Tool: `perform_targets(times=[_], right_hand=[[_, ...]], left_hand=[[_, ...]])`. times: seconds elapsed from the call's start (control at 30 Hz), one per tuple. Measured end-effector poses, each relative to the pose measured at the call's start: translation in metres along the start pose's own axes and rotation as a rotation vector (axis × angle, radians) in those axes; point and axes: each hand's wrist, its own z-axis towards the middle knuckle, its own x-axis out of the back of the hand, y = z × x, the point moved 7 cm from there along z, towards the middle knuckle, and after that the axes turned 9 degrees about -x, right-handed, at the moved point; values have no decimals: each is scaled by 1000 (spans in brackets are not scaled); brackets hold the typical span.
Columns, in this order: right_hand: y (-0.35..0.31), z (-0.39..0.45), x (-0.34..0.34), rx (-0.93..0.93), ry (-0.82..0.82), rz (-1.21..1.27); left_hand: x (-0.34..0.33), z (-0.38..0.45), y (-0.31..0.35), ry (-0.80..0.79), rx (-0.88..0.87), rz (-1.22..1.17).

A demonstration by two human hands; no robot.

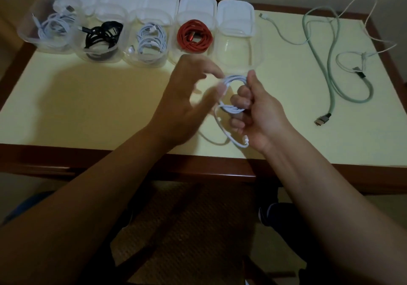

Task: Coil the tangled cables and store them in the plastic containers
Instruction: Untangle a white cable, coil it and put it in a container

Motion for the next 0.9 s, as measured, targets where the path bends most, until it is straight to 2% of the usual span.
perform_targets(times=[0.03,0.1,0.17,0.23,0.27,0.4,0.47,0.53,0.63,0.77,0.9], right_hand=[[-2,2,5,0,24,35],[-2,5,10,-42,30,130],[0,8,13,-110,-1,271],[0,11,18,-155,-7,370],[-2,12,21,-165,1,369],[-3,10,25,-187,6,215],[-4,10,24,-203,-20,235],[-12,13,24,-189,-27,304],[-20,18,29,-150,-9,360],[-13,14,15,-178,-141,262],[-6,1,-5,-206,-271,-10]], left_hand=[[-2,-1,17,-76,-198,71],[-12,-7,38,-165,-422,206],[-22,-11,44,-132,-521,301],[-21,-13,42,-51,-523,230],[-17,-11,37,-6,-426,109],[-2,-5,-3,278,275,-546],[-8,-6,-15,395,486,-824],[-17,-6,-17,436,597,-979],[-23,-8,-19,442,672,-988],[-13,-18,-47,411,847,-849],[-24,-29,-57,107,1020,-844]])
